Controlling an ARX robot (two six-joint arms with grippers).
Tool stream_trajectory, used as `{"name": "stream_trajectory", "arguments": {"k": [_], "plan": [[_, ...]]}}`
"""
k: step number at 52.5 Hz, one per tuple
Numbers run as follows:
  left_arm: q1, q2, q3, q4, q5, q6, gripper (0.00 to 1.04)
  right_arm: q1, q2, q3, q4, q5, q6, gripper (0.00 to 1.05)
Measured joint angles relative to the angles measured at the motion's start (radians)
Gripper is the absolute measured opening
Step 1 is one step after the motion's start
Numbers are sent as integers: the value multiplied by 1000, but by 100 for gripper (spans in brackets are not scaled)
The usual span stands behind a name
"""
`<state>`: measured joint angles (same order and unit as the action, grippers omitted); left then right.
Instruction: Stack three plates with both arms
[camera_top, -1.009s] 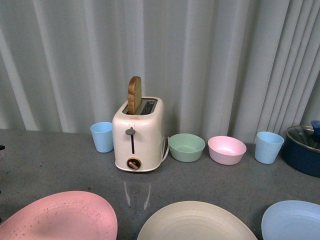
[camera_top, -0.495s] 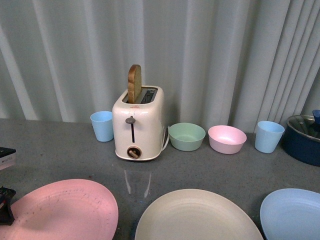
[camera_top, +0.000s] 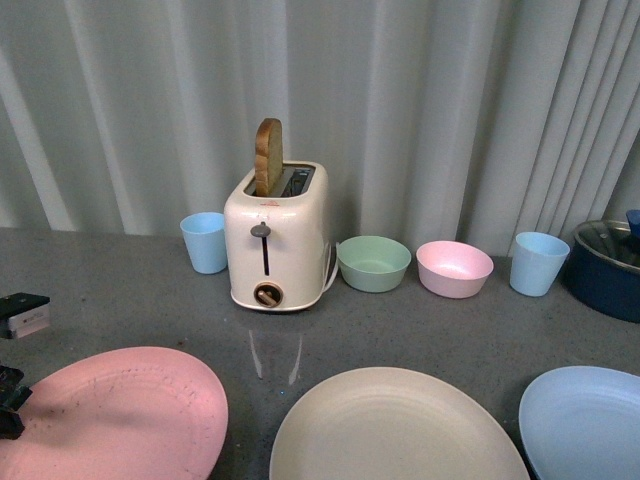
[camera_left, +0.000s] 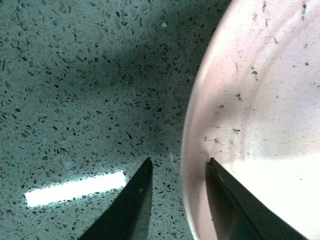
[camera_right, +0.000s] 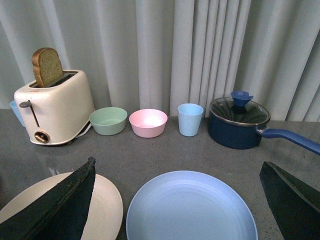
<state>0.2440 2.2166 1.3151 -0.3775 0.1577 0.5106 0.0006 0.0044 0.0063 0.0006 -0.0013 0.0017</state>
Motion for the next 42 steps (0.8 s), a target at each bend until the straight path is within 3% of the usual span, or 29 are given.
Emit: {"name": "stream_trajectory", "arguments": {"k": [9, 29, 42], "plan": [[-2, -1, 18, -11, 26, -28, 4, 0, 0, 0, 0, 0, 0, 97], [4, -39, 54, -77, 42, -34, 4, 0, 0, 0, 0, 0, 0, 97], [72, -113, 222, -266, 77, -22, 3, 0, 0, 0, 0, 0, 0, 97]]}}
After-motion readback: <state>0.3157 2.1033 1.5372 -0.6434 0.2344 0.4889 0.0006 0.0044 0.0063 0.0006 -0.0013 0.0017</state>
